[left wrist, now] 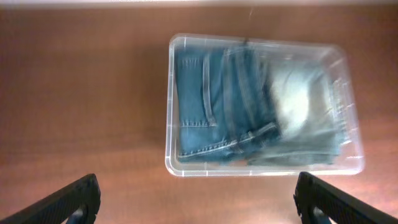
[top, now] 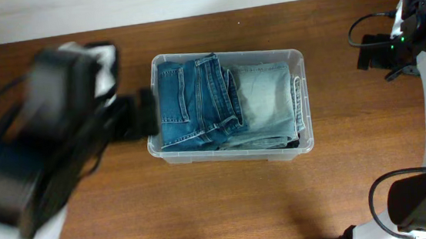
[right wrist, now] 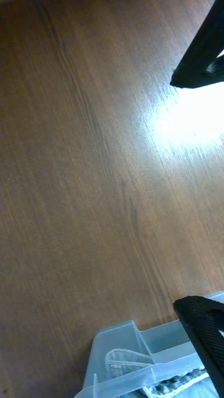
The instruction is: Pack container
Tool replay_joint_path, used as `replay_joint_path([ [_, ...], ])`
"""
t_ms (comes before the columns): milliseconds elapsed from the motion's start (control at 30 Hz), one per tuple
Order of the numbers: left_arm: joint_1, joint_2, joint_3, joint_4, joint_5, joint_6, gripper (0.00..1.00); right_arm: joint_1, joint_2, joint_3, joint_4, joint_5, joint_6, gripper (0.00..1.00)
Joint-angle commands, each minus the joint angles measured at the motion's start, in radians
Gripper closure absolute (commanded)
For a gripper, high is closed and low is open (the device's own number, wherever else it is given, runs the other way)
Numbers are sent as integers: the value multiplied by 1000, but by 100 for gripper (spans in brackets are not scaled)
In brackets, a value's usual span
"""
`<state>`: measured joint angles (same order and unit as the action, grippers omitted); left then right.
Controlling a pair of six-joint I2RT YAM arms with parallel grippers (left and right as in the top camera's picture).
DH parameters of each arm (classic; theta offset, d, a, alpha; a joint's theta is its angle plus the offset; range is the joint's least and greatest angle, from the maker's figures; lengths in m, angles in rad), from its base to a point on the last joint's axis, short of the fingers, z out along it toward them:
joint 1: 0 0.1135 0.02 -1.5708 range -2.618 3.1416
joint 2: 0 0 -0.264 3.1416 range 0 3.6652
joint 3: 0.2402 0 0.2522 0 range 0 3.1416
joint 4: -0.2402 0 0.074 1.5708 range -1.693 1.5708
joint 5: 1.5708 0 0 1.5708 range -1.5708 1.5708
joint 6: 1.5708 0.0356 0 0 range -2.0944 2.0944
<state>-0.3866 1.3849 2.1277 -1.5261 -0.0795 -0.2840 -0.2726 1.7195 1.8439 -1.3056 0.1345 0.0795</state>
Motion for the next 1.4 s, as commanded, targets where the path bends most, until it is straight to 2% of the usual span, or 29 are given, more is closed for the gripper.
replay_joint_path([
  [0, 4, -190, -137, 47, -65, 12, 0, -3, -4, 8, 0, 9, 7, 1],
  [100, 13, -370, -341, 155, -95, 12, 0, -3, -4, 8, 0, 9, 7, 1],
  [333, 128, -779, -891, 470, -93, 11, 0, -3, -4, 8, 0, 9, 7, 2],
  [500, 194, -972, -1219, 721, -87, 11, 0, -3, -4, 8, 0, 9, 7, 1],
  [667, 245, -1088, -1480, 981, -9, 12, 0, -3, -4, 8, 0, 9, 7, 1],
  [833, 278, -1161, -1685, 1234, 64, 12, 0, -3, -4, 8, 0, 9, 7, 1],
  [933, 280, -1205, -1774, 1330, 66, 13, 0, -3, -4, 8, 0, 8, 7, 1],
  [1100, 280, -1266, -1891, 1407, 65, 14, 0, -3, -4, 8, 0, 9, 7, 1],
  [1367, 303, -1305, -2001, 1485, 66, 116, 0, -3, -4, 8, 0, 9, 7, 1],
])
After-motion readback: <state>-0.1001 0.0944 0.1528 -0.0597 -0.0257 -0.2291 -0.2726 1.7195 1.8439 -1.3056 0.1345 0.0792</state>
